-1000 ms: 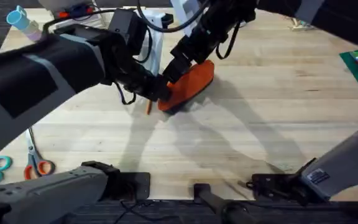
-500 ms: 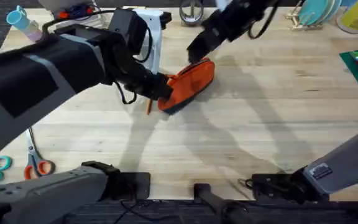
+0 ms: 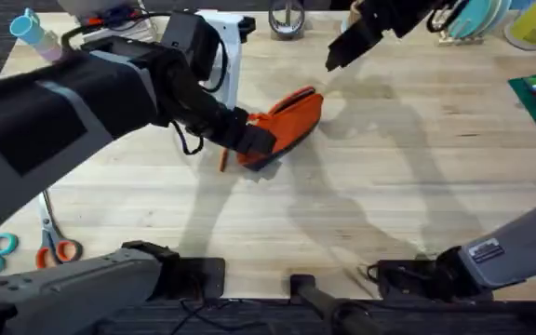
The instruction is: Unzip the bag, pick up the pens from the table one at a time and place them inside, then zip the bag closed.
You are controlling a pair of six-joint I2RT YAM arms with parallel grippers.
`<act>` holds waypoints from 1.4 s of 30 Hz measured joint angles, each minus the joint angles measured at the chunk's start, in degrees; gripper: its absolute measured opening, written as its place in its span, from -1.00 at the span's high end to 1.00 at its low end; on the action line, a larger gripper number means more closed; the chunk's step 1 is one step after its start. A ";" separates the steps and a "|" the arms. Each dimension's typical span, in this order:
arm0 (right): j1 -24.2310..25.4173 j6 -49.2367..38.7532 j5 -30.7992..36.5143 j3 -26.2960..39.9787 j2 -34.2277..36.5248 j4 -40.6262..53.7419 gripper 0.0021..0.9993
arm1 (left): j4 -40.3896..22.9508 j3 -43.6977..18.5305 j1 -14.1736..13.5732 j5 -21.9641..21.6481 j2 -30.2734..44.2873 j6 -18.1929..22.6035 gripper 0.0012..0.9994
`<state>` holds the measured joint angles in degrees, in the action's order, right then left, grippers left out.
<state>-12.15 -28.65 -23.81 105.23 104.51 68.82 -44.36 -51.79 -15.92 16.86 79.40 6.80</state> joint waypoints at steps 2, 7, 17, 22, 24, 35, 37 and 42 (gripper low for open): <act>0.63 -0.18 0.00 0.00 0.00 0.00 -0.99 | 0.02 0.00 0.00 -0.17 0.00 0.06 -0.98; 1.47 -1.51 0.00 0.02 0.01 0.11 -0.99 | 0.02 0.00 0.00 -0.17 0.00 0.07 -0.99; 1.56 -4.89 0.00 0.02 0.00 0.13 -0.99 | -3.19 -1.18 0.00 -0.09 -1.16 0.04 -0.99; 1.56 -5.69 0.00 0.02 0.00 0.12 -0.99 | -3.04 -1.62 0.00 -2.27 -11.43 0.06 -0.99; 1.56 -5.74 0.00 0.02 0.00 0.02 -0.99 | -3.04 -1.96 0.00 -3.12 -16.62 0.08 -0.99; 1.56 -10.93 0.00 0.02 0.00 -0.15 -0.86 | -6.25 -2.71 0.00 -4.32 -37.30 0.07 -0.99; 1.56 -12.58 0.00 0.02 0.00 -0.15 -0.76 | -7.81 -2.71 0.00 -4.30 -39.98 0.06 -0.99; 1.56 -15.20 -0.01 0.02 0.00 -0.17 -0.28 | -12.00 -2.71 0.00 -3.75 -45.82 0.06 -0.99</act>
<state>-10.59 -43.85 -23.82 105.25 104.51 68.64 -56.36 -54.50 -15.92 13.11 33.57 6.85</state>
